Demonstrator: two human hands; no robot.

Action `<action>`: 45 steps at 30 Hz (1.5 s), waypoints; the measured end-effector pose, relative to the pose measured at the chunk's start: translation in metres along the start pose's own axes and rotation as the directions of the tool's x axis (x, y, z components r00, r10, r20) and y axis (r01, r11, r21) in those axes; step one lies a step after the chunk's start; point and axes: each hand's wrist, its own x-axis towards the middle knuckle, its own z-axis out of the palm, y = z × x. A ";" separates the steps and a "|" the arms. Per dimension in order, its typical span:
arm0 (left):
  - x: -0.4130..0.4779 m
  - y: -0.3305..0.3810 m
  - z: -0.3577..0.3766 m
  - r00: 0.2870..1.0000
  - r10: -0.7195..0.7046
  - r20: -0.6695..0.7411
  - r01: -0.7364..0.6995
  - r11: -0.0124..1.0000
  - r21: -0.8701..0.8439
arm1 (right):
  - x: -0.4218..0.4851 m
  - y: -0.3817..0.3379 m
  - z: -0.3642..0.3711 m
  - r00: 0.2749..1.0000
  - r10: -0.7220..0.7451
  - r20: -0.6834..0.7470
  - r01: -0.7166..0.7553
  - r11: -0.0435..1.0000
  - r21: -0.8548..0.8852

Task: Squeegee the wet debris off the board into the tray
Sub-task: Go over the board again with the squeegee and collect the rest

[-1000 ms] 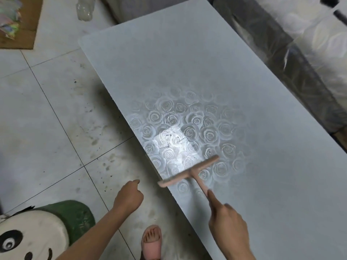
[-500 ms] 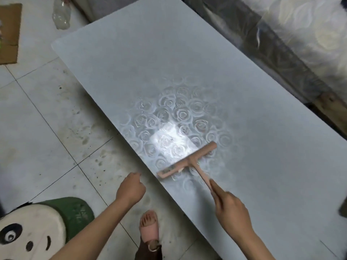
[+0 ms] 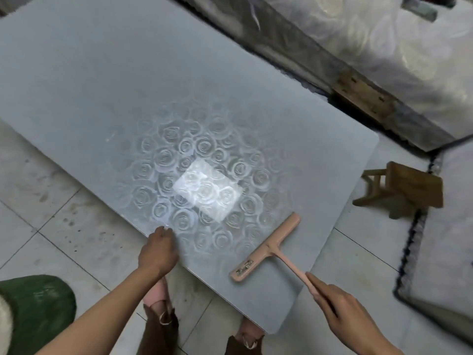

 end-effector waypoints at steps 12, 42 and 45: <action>-0.005 0.033 0.044 0.998 0.004 0.064 -0.020 0.969 0.248 | -0.025 0.044 0.027 0.991 -0.133 0.012 0.130 0.941 -0.311; 0.050 -0.093 0.004 0.807 -0.540 0.237 0.447 0.298 -0.844 | 0.138 -0.250 0.058 0.952 -0.299 0.062 0.303 0.901 -0.311; 0.050 -0.103 -0.001 0.827 -0.488 0.279 0.434 0.239 -0.869 | 0.115 -0.218 0.044 0.963 -0.266 0.046 0.264 0.893 -0.364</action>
